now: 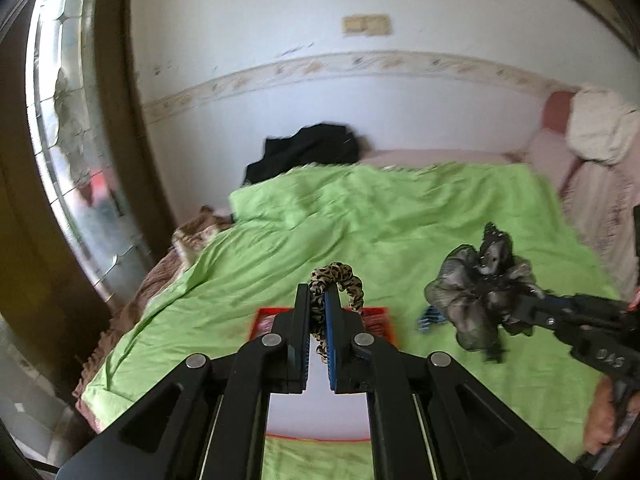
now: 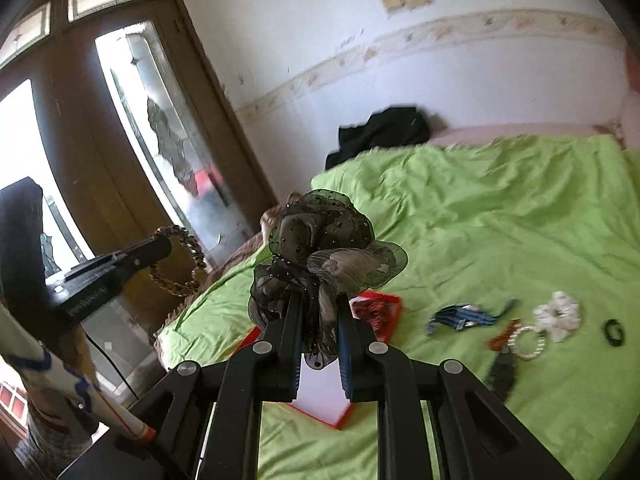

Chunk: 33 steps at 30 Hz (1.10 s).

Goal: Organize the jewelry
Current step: 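Carry the hair tie and grey scrunchie into the tray and release both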

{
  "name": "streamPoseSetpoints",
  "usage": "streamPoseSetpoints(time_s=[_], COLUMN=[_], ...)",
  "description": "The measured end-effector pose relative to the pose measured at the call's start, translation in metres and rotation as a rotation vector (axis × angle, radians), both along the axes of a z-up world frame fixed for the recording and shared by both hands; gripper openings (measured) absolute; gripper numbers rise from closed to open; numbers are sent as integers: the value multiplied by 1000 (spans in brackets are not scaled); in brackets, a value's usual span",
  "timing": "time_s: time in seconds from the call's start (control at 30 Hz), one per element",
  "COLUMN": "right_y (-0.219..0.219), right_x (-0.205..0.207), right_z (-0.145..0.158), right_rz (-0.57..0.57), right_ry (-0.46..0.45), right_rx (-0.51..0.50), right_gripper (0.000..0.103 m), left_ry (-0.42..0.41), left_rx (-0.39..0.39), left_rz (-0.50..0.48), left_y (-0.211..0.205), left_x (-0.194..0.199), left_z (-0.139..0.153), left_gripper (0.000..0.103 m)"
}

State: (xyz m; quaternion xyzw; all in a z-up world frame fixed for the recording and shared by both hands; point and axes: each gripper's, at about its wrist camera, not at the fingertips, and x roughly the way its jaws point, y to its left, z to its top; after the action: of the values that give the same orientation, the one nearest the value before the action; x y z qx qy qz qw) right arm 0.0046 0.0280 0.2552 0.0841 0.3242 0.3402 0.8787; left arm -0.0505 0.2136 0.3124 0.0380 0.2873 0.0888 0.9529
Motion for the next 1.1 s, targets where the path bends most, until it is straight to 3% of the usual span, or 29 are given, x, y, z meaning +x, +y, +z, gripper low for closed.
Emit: streamPoseSetpoints(time_s=[0.3, 0.4, 0.53, 0.7, 0.9, 1.1], right_y=[88, 108, 133, 163, 176, 177], right_x=[49, 67, 92, 121, 136, 135], right_z=[-109, -140, -171, -208, -227, -222], right_rz=[31, 33, 34, 33, 30, 28], right_ry=[186, 230, 278, 325, 335, 297], right_rx=[-122, -157, -185, -223, -256, -271], right_gripper=[16, 16, 16, 16, 18, 42], left_ry=[182, 224, 285, 323, 353, 362], left_rx=[-113, -117, -203, -239, -256, -260], left_rz=[111, 131, 142, 181, 223, 251], left_y=[88, 105, 130, 150, 166, 170], left_x=[58, 73, 89, 106, 116, 117], left_z=[-123, -157, -200, -230, -252, -255], left_gripper=[6, 6, 6, 6, 6, 8])
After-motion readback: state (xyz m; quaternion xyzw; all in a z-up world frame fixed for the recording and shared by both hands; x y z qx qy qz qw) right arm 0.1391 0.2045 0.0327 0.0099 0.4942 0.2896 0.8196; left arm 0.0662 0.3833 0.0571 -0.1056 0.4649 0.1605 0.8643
